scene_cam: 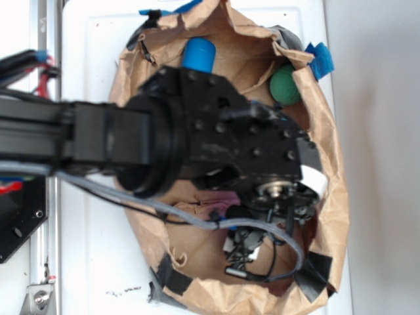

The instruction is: Grab the rock.

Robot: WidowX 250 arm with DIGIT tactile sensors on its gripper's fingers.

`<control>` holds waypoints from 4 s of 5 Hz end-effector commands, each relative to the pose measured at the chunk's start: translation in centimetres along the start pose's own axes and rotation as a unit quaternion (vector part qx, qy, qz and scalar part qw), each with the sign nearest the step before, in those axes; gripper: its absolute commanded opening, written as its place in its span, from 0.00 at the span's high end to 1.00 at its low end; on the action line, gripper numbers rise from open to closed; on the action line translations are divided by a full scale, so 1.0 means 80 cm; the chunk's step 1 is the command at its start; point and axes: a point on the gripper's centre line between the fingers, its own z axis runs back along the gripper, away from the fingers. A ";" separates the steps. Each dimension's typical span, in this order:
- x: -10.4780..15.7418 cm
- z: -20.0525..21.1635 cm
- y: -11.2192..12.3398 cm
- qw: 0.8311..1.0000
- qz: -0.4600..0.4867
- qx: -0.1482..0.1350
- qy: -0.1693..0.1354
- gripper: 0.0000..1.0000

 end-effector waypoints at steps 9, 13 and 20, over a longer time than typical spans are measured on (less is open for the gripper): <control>0.058 -0.021 -0.004 0.998 -0.004 0.039 -0.042 1.00; 0.002 0.083 0.022 0.994 0.098 0.038 -0.027 1.00; -0.028 0.141 0.004 0.974 0.213 0.066 0.032 1.00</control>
